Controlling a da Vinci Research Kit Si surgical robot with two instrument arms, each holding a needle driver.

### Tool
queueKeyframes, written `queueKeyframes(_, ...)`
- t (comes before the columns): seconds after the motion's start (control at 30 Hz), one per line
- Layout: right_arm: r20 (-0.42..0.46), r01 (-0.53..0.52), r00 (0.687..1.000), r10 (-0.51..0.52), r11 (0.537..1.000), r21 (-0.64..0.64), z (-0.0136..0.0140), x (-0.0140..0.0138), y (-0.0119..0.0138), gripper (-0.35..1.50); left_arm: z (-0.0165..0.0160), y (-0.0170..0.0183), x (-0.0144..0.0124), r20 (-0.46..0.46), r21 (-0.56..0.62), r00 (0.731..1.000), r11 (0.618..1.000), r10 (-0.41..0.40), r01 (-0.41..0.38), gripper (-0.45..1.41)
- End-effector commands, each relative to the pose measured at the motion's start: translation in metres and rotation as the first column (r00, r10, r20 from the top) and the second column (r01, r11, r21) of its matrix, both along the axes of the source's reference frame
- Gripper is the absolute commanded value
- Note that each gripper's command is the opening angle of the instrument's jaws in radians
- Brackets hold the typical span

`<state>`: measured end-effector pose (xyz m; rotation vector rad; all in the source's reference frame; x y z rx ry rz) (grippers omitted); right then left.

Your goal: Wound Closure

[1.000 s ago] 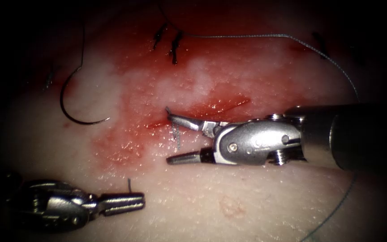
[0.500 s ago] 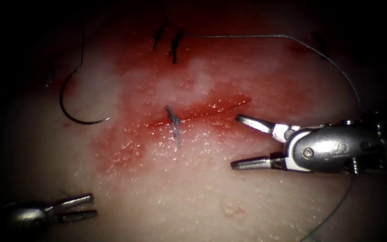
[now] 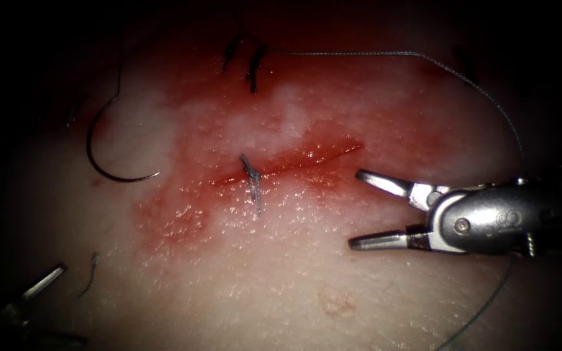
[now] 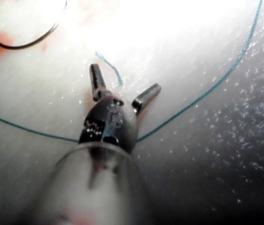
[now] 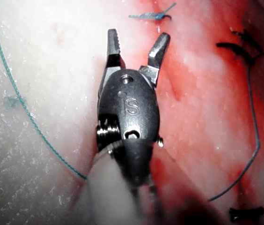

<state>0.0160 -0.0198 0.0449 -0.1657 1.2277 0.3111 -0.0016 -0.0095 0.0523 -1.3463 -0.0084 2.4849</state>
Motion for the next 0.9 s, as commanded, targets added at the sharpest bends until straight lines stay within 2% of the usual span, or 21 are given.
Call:
queueKeyframes(0.03,-0.002,0.001,1.0,-0.001,1.0,0.001,0.0006,0.0006,-0.0003,1.33,0.0,0.0003,-0.0007,0.036,0.001,0.999,1.0,-0.009,0.009,0.99)
queueKeyframes(0.23,0.0,0.003,1.0,-0.003,1.0,0.002,0.0006,0.0006,-0.0003,1.33,-0.0044,0.0042,-0.0015,0.177,0.001,0.98,0.996,-0.087,0.088,0.98)
queueKeyframes(0.4,0.017,0.016,1.0,-0.017,0.999,0.04,0.0006,0.0006,-0.0003,1.33,-0.006,0.0089,-0.0024,0.202,0.034,0.972,0.992,-0.123,0.118,0.88)
queueKeyframes(0.5,0.042,0.039,0.998,-0.041,0.998,0.057,0.0006,0.0005,-0.0005,1.28,-0.0055,0.0113,-0.0033,0.146,0.033,0.975,0.986,-0.167,0.164,0.88)
queueKeyframes(0.6,0.041,0.041,0.998,-0.044,0.997,0.068,0.0005,0.0001,-0.0008,1.03,-0.0041,0.0135,-0.0044,0.033,0.029,0.983,0.983,-0.183,0.182,0.88)
queueKeyframes(0.7,0.062,0.027,0.998,-0.031,0.997,0.07,0.0001,0.0,-0.0009,0.96,-0.0022,0.0151,-0.0053,-0.093,-0.015,0.989,0.993,-0.119,0.118,0.91)
queueKeyframes(0.77,0.076,0.018,0.997,-0.024,0.997,0.076,-0.0002,0.0,-0.0009,0.91,-0.0006,0.0162,-0.006,-0.159,0.011,0.985,0.998,-0.062,0.065,0.91)
queueKeyframes(0.9,0.101,0.004,0.995,-0.013,0.996,0.088,-0.0008,-0.0001,-0.0005,1.16,0.0022,0.0172,-0.007,-0.215,0.057,0.976,0.998,0.026,-0.014,0.94)
